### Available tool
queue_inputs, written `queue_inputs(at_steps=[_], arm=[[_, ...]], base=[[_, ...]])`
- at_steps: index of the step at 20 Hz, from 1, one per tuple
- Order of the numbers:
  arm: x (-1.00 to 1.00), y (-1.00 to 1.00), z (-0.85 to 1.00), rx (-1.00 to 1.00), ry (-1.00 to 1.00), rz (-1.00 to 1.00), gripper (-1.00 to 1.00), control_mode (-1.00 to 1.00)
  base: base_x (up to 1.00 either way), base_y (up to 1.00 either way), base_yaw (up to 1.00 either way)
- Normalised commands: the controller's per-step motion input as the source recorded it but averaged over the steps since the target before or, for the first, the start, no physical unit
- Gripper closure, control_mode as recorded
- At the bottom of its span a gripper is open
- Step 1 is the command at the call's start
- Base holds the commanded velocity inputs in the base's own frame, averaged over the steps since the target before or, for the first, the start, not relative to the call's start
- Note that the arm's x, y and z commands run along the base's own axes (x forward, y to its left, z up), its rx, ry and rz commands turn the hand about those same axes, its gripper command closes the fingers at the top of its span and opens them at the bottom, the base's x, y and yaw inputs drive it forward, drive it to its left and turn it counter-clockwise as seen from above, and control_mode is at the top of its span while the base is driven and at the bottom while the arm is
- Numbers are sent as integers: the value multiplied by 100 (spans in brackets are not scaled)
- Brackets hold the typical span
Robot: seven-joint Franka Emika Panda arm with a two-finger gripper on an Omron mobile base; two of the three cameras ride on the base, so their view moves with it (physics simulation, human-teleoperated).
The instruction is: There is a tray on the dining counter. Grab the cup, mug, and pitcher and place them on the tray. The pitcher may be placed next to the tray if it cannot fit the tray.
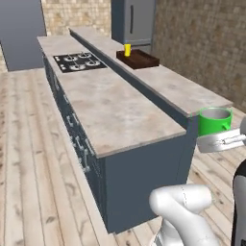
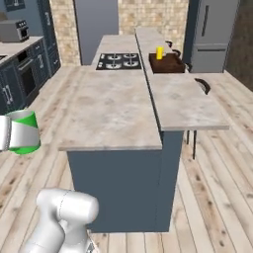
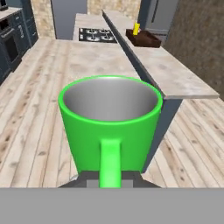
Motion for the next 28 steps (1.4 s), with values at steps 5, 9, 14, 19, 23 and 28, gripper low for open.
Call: queue_inputs(at_steps=[5, 9, 14, 19, 23, 28], arm=[[0, 0, 0, 0, 0, 0, 100, 100], [0, 0, 0, 0, 0, 0, 100, 100], [0, 0, 0, 0, 0, 0, 100, 100], [0, 0, 0, 0, 0, 0, 100, 100], [0, 0, 0, 0, 0, 0, 100, 100], [0, 0, 0, 0, 0, 0, 100, 100]], base=[[65, -100, 2], [74, -100, 3], [60, -100, 3], [64, -100, 5], [53, -100, 9], [60, -100, 10]])
